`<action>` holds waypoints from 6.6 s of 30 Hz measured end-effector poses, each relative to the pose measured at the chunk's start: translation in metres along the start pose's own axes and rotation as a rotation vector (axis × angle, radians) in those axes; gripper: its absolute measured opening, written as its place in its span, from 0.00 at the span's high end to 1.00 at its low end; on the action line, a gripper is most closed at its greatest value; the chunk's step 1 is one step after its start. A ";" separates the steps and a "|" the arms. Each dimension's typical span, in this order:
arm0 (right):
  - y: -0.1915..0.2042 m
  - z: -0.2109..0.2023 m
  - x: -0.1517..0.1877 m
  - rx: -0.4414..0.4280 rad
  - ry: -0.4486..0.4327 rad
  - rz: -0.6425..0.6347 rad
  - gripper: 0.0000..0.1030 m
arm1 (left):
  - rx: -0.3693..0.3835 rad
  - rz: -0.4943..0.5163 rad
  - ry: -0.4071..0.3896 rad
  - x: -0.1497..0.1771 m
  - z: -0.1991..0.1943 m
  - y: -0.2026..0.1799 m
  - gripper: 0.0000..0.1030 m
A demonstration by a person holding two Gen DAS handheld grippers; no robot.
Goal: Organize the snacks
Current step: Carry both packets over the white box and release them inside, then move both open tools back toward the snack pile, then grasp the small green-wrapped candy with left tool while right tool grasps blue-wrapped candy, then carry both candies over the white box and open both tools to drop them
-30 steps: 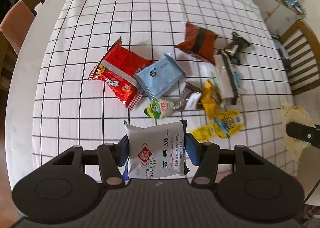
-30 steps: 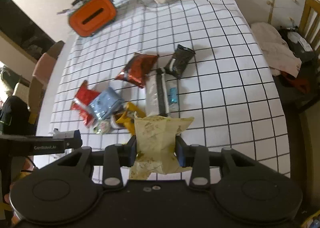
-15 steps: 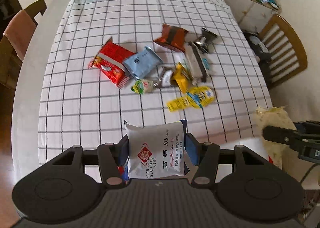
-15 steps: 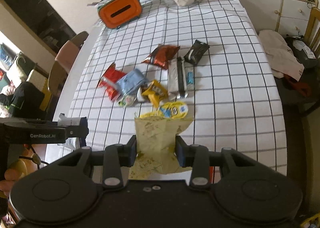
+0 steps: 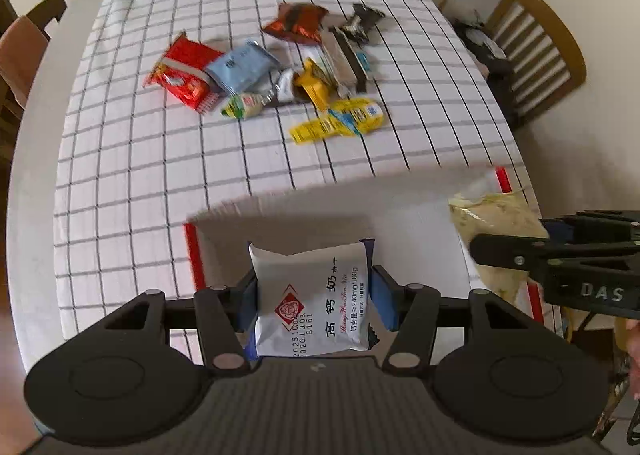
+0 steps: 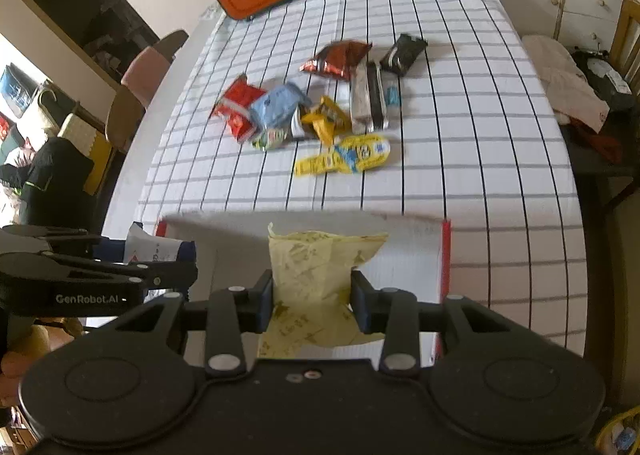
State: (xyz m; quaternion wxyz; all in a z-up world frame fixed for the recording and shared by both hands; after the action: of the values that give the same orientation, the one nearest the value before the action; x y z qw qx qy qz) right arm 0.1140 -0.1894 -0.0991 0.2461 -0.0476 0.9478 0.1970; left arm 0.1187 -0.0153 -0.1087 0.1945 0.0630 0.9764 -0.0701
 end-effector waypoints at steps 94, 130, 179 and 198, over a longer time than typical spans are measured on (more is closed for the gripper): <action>-0.033 0.028 -0.156 0.091 -0.171 -0.122 0.08 | -0.229 -0.033 -0.253 -0.126 -0.003 0.050 0.18; -0.115 0.216 -0.183 0.155 0.060 -0.029 0.44 | -0.285 -0.185 0.059 -0.149 0.176 0.096 0.18; -0.104 0.164 -0.153 0.149 -0.056 -0.077 0.89 | -0.257 -0.299 0.064 -0.134 0.176 0.126 0.85; -0.062 0.045 -0.136 -0.002 -0.164 -0.100 0.89 | -0.170 -0.245 -0.072 -0.131 0.082 0.099 0.85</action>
State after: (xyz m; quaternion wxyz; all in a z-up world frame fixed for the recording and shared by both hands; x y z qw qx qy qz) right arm 0.2645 -0.2295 -0.0916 0.3325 -0.0786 0.9207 0.1886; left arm 0.2839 0.0559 -0.1445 0.2240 -0.0758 0.9716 -0.0127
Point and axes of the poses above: each gripper's, at about its wrist camera, not at the fingertips, and z roughly the way its jaws point, y to its left, x to its underside, the point moved 6 cm from there along z, roughly the way its jaws point, and after that the axes turned 8 degrees about -y, right-handed, at the moved point
